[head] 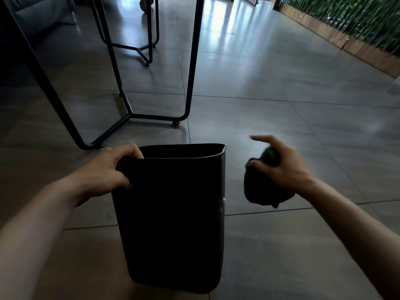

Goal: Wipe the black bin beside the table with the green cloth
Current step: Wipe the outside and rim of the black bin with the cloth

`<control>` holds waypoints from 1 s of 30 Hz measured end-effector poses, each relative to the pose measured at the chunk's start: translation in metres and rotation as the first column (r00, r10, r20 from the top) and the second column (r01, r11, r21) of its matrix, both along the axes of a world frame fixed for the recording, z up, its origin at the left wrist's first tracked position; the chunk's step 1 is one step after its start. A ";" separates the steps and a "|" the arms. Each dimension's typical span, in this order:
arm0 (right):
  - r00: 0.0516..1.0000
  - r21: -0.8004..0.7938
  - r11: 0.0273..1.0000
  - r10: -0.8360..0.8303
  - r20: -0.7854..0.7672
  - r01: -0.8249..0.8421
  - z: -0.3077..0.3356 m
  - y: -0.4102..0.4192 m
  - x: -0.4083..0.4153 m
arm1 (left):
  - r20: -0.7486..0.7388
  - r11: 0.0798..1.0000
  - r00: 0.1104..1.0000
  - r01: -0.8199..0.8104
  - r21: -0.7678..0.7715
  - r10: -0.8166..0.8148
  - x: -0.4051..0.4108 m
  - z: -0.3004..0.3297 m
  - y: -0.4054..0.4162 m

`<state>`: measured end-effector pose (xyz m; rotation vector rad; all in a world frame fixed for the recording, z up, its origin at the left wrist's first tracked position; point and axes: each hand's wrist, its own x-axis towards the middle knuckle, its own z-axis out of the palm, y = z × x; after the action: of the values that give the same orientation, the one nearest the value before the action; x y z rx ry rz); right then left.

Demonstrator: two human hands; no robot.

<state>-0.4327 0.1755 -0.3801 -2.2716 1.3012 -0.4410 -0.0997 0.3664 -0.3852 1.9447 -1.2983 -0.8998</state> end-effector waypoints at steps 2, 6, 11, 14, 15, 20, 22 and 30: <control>0.927 -0.050 0.952 0.280 -0.249 -0.301 0.000 0.004 0.019 | -0.060 1.000 0.998 0.015 0.011 -0.014 0.006 -0.003 0.005; 0.874 -0.013 0.909 0.398 -0.280 -0.418 0.008 0.010 0.043 | -0.108 1.000 0.994 -0.011 0.027 0.014 0.017 -0.013 0.009; 0.852 0.021 0.885 0.454 -0.261 -0.466 0.024 0.028 0.050 | 0.218 0.986 0.972 -0.053 -0.160 0.087 0.021 -0.023 0.000; 0.865 -0.010 0.902 0.410 -0.289 -0.431 0.038 0.038 0.060 | 0.184 0.962 0.974 -0.081 -0.260 0.132 0.017 -0.018 -0.006; 0.873 -0.032 0.912 0.380 -0.306 -0.409 0.042 0.040 0.065 | 0.101 0.946 0.987 -0.085 -0.313 0.122 0.013 -0.013 -0.007; 0.914 -0.139 0.951 0.214 -0.344 -0.275 0.043 0.051 0.098 | 0.026 0.893 0.994 0.109 -0.436 -0.109 -0.026 0.008 -0.005; 0.935 -0.188 0.955 0.165 -0.313 -0.231 0.040 0.055 0.103 | 0.263 0.892 0.959 0.206 -0.403 -0.103 -0.032 0.005 -0.005; 0.821 -0.130 0.991 0.048 0.568 0.031 0.031 0.089 0.094 | 0.252 0.917 0.967 0.083 -0.391 0.020 -0.003 -0.006 -0.006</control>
<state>-0.3385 0.2645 -0.3487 -2.0020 0.9642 -1.1381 -0.1030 0.3608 -0.3910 1.7502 -1.5247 -0.3641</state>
